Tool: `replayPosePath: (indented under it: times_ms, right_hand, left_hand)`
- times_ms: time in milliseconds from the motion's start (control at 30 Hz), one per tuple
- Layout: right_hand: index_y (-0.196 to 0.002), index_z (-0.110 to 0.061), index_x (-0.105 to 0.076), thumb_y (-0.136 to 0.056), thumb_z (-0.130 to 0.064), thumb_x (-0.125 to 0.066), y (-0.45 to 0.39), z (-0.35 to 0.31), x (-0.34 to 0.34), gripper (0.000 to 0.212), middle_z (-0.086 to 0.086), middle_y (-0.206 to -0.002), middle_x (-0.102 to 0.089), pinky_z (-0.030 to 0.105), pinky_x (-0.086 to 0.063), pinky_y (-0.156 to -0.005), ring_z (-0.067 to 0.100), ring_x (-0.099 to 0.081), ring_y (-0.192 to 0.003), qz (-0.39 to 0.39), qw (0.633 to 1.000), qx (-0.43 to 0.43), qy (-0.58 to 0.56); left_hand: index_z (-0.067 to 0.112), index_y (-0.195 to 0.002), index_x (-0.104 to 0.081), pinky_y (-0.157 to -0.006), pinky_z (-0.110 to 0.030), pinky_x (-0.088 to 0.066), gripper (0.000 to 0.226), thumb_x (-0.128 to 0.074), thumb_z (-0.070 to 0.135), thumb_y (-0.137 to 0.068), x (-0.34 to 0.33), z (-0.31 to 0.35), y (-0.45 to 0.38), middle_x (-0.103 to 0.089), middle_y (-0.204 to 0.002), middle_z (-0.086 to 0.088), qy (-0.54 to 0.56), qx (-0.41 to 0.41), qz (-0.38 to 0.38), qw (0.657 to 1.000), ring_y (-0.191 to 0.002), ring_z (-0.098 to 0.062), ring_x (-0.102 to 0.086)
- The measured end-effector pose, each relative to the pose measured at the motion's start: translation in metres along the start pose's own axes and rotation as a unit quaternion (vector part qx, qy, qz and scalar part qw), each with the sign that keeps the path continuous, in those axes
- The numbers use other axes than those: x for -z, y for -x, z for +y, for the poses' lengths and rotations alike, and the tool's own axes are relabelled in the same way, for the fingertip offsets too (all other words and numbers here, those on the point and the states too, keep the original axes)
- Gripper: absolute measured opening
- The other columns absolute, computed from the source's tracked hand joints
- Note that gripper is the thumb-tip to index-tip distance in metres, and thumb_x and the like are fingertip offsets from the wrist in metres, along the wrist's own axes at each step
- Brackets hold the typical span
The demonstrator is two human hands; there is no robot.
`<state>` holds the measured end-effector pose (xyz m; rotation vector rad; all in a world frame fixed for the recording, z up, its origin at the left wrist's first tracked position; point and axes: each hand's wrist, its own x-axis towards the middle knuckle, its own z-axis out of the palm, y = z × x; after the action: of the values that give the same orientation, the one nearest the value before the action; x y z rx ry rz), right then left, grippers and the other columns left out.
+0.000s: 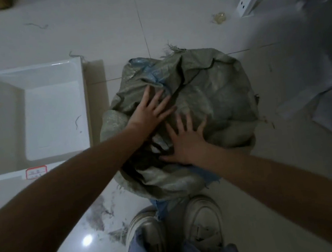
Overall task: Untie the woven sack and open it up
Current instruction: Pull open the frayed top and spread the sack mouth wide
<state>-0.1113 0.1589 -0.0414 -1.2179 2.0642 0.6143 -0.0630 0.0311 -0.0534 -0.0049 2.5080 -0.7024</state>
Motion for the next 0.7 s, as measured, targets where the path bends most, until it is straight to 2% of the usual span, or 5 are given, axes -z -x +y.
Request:
replayPosePath:
  times_ms: [433,533,600,633,700]
  right_hand:
    - [-0.144,-0.031,0.029,-0.081,-0.069,-0.046,0.004,0.037,-0.075,0.105,0.011,-0.154,0.033,0.067,-0.002,-0.11,0.045,0.022,-0.141,-0.104,0.987,-0.041,-0.115]
    - [-0.15,-0.024,0.013,-0.089,-0.058,-0.045,0.003,0.03,-0.055,0.091,0.02,-0.158,0.014,0.06,-0.021,-0.109,0.048,-0.002,-0.143,-0.103,0.99,-0.042,-0.083]
    - [-0.142,-0.008,-0.035,-0.089,-0.038,-0.055,-0.004,0.02,-0.037,0.064,0.027,-0.142,-0.037,0.043,-0.046,-0.091,0.039,-0.044,-0.126,0.046,0.998,0.006,-0.052]
    - [-0.116,-0.001,-0.061,-0.077,-0.032,-0.069,-0.015,0.016,-0.028,0.05,0.024,-0.115,-0.06,0.033,-0.051,-0.075,0.033,-0.061,-0.102,0.178,0.983,0.036,-0.017]
    - [-0.076,-0.005,-0.073,-0.05,-0.028,-0.083,-0.033,0.014,-0.004,0.036,0.016,-0.078,-0.069,0.027,-0.052,-0.066,0.028,-0.068,-0.074,0.315,0.946,0.067,0.024]
  left_hand:
    - [0.02,-0.149,0.017,-0.113,-0.066,0.004,0.109,-0.064,0.046,-0.08,-0.04,-0.065,-0.006,0.018,-0.158,-0.015,-0.08,0.134,-0.078,0.985,-0.146,-0.039,0.01]
    - [0.02,-0.15,0.01,-0.115,-0.063,0.004,0.093,-0.054,0.045,-0.086,-0.026,-0.06,-0.005,0.012,-0.16,-0.012,-0.069,0.13,-0.072,0.986,-0.147,-0.037,0.006]
    - [0.013,-0.151,0.0,-0.115,-0.06,0.001,0.074,-0.037,0.045,-0.094,-0.003,-0.043,-0.008,-0.001,-0.16,-0.014,-0.065,0.104,-0.042,0.992,-0.147,-0.039,-0.002]
    - [0.007,-0.15,-0.005,-0.116,-0.058,-0.002,0.069,-0.03,0.043,-0.096,0.01,-0.028,-0.01,-0.009,-0.159,-0.017,-0.049,0.09,-0.024,0.994,-0.146,-0.04,-0.007]
    - [-0.001,-0.148,-0.01,-0.117,-0.054,-0.011,0.061,-0.024,0.032,-0.099,0.028,0.011,-0.011,-0.017,-0.155,-0.024,0.079,0.097,-0.015,0.992,-0.144,-0.042,-0.015]
